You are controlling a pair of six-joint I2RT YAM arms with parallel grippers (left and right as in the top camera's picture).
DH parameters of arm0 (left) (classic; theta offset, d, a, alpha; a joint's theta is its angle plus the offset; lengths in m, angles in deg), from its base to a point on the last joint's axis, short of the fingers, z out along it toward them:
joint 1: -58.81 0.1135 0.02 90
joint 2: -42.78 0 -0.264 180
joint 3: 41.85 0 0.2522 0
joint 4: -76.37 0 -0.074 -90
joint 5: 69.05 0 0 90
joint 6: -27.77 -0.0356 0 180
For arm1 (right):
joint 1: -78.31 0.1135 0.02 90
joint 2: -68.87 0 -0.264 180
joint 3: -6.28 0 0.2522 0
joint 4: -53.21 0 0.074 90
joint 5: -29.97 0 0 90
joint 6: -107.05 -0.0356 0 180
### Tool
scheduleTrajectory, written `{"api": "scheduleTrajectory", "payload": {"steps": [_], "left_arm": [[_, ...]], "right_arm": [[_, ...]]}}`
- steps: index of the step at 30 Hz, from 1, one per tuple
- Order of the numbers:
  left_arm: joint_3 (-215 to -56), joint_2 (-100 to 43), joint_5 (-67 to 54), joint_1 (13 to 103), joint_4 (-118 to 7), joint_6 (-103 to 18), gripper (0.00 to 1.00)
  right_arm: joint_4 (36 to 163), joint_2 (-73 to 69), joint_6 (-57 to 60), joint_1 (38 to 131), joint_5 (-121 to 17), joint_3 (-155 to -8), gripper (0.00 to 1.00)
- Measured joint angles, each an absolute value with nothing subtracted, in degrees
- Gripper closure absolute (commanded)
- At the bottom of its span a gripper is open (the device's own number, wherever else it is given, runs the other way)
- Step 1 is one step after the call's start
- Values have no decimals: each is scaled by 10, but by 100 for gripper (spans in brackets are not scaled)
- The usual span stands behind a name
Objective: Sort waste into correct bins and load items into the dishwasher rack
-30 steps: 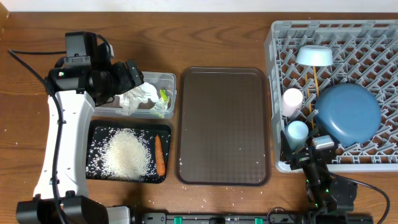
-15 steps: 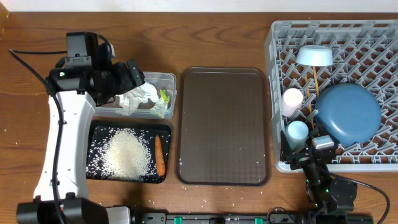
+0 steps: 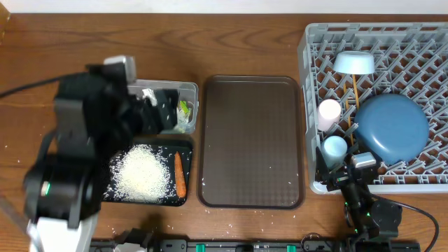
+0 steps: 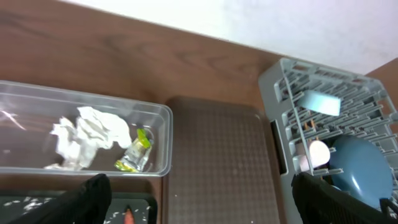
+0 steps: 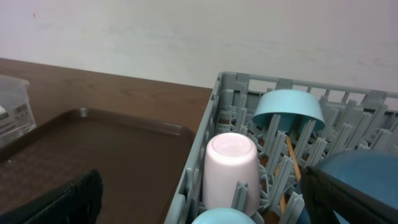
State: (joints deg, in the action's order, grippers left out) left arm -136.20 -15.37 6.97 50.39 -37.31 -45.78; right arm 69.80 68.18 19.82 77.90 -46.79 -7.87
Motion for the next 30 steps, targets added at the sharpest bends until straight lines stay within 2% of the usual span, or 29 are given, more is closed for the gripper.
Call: {"api": "scheduleTrajectory", "payload": {"steps": [5, 11, 21, 30], "left_arm": [[-1321, -64, 97, 489, -375, -458, 5], [-1159, 74, 118, 488, -432, -458, 5], [-802, 290, 124, 488, -738, -458, 5], [-654, 358, 124, 488, -912, -458, 5]], "right_arm": [[698, 682, 198, 779, -468, -79, 1], [698, 682, 198, 779, -468, -79, 1], [698, 682, 198, 779, -468, -79, 1], [698, 682, 198, 779, -468, -79, 1]]}}
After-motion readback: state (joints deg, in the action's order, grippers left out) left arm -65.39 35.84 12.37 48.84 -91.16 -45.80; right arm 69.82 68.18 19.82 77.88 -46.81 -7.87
